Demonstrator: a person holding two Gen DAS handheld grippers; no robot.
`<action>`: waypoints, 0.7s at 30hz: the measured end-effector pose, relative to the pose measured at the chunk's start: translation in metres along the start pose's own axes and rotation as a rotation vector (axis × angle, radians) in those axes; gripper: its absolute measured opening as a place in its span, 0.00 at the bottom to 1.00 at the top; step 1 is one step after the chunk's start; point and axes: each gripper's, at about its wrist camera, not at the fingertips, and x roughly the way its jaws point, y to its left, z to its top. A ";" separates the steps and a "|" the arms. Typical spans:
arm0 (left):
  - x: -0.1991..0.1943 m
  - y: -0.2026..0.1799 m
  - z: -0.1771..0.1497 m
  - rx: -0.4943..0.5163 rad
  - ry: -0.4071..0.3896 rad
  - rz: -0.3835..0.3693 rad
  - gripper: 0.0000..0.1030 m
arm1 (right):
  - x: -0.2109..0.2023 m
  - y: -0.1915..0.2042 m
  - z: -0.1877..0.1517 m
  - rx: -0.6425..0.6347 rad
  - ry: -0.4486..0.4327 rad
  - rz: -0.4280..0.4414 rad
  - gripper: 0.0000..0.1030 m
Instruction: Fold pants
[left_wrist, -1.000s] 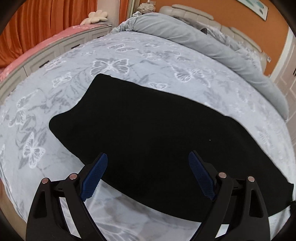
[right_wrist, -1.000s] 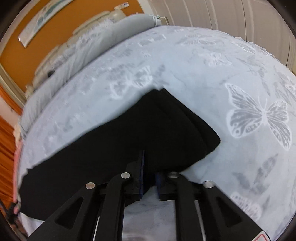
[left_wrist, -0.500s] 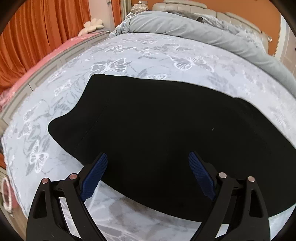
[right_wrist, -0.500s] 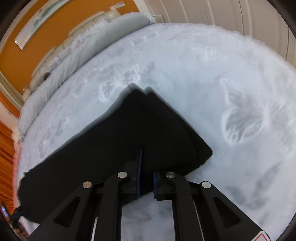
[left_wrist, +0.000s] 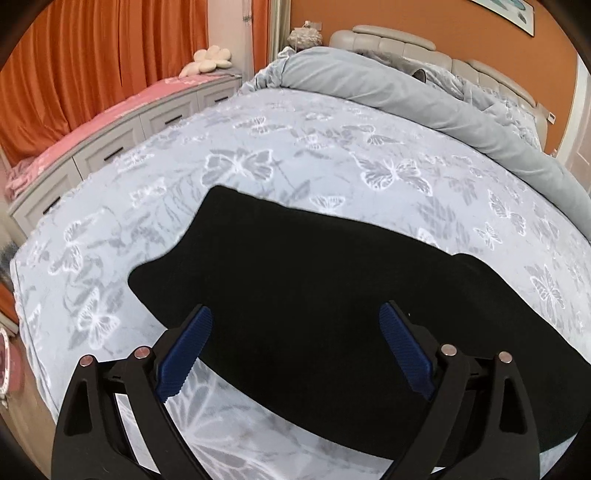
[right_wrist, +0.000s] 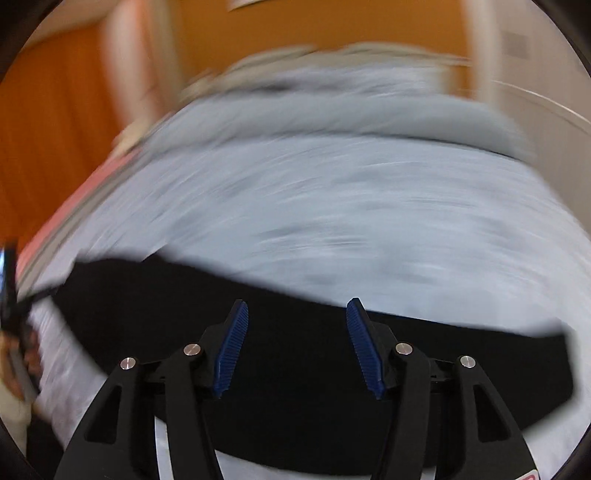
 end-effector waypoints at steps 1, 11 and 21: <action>0.000 0.000 0.002 0.006 0.000 0.006 0.88 | 0.026 0.030 0.008 -0.054 0.027 0.038 0.54; 0.015 0.012 0.003 0.043 0.053 -0.020 0.88 | 0.208 0.163 0.052 -0.213 0.208 0.062 0.14; 0.020 0.000 -0.001 0.113 0.068 -0.022 0.88 | 0.138 0.130 0.076 -0.107 0.050 0.021 0.30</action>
